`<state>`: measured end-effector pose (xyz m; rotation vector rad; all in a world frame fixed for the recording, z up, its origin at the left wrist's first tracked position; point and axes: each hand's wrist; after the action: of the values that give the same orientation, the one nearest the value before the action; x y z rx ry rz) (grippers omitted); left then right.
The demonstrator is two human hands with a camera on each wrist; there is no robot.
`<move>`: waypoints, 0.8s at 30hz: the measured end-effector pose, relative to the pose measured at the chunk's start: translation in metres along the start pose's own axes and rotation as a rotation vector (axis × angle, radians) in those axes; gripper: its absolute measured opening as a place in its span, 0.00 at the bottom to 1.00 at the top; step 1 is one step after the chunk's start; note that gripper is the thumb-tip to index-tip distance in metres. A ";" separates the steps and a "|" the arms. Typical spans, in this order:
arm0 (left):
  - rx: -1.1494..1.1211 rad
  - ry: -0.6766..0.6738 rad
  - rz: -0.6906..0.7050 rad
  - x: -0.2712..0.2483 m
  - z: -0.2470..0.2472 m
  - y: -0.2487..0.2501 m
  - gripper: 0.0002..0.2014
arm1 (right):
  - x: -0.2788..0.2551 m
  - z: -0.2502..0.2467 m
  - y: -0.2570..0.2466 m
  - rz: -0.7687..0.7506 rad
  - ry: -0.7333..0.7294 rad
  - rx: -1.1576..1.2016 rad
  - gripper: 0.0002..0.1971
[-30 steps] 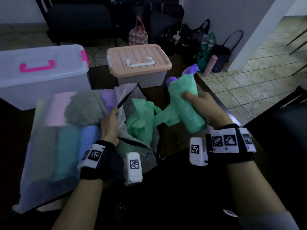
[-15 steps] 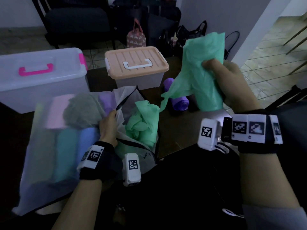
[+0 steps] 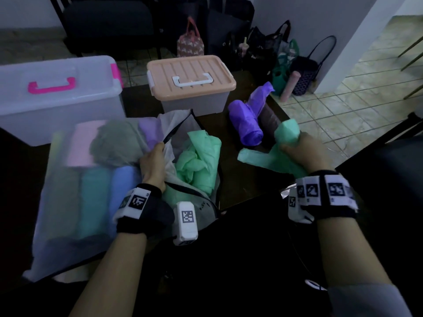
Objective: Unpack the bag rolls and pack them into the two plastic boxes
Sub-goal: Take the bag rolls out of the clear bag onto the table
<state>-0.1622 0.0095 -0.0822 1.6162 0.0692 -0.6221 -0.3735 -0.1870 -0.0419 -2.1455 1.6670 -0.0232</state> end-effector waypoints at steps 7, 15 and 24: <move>-0.017 -0.011 -0.013 0.001 -0.001 -0.003 0.13 | 0.007 0.058 0.002 0.019 0.225 -0.116 0.26; -0.022 -0.018 0.008 0.007 0.000 -0.008 0.13 | 0.039 0.056 0.003 -0.002 0.182 -0.028 0.40; -0.005 -0.020 0.003 0.012 0.001 -0.011 0.14 | 0.065 0.043 -0.018 -0.070 -0.012 -0.041 0.32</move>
<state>-0.1566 0.0071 -0.0968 1.6050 0.0537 -0.6353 -0.3270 -0.2306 -0.0901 -2.2299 1.5979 0.0039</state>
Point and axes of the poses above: each hand's wrist, its own x-axis towards the middle knuckle, its own z-axis out of the palm, y = z × x, and after that the axes turned 3 degrees about -y, right-handed
